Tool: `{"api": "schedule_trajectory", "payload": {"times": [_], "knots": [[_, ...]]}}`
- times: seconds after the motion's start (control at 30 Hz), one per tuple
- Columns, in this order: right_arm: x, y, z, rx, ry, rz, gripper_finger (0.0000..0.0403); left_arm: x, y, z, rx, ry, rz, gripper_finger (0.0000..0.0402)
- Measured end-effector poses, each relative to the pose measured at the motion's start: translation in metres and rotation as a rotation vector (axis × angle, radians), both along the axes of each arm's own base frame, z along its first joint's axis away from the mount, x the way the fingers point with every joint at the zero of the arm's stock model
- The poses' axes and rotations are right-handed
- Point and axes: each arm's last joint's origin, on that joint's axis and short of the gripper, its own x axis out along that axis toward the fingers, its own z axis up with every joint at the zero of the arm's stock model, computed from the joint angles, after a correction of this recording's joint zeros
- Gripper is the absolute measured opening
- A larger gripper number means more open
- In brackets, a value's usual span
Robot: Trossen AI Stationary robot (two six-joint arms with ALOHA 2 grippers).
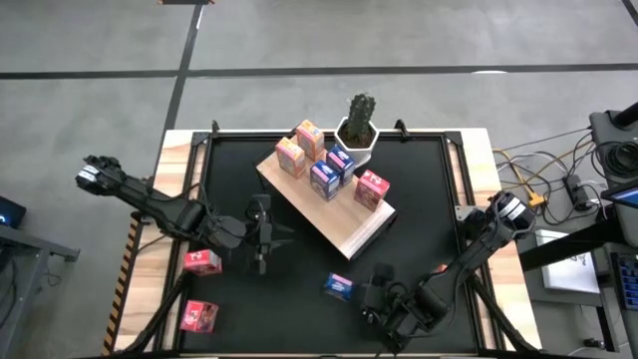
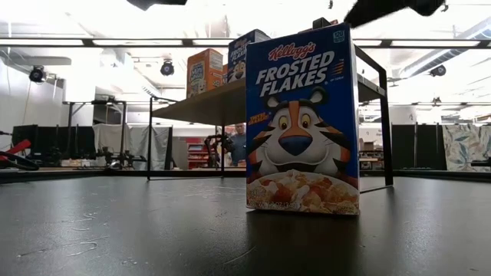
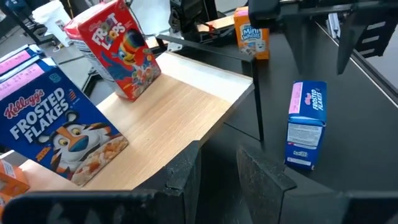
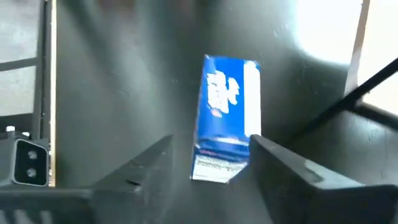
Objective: Stack cereal on shelf
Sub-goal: Put the blue cereal box on the shelf aligned with the other blue cereal boxes
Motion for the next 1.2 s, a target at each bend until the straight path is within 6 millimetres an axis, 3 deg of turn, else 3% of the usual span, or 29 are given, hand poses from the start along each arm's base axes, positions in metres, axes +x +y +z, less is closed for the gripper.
{"api": "schedule_trajectory", "payload": {"times": [0.27, 0.47, 0.8, 1.2], "knots": [[-0.007, -0.006, -0.022, 0.008, 0.031, -0.050, 0.0296, 0.000, 0.000, 0.000, 0.003, -0.002, -0.002, 0.0088], [-0.007, -0.010, -0.039, -0.025, -0.038, -0.051, 0.0312, 0.000, 0.000, 0.001, 0.002, -0.005, -0.001, 0.0088], [-0.001, -0.010, -0.050, -0.030, -0.161, 0.027, 0.0264, 0.000, 0.000, 0.001, 0.001, -0.008, -0.001, 0.0088], [-0.001, -0.013, -0.055, -0.033, -0.165, 0.032, 0.0158, 0.000, 0.000, 0.001, 0.002, -0.011, -0.003, 0.0088]]}}
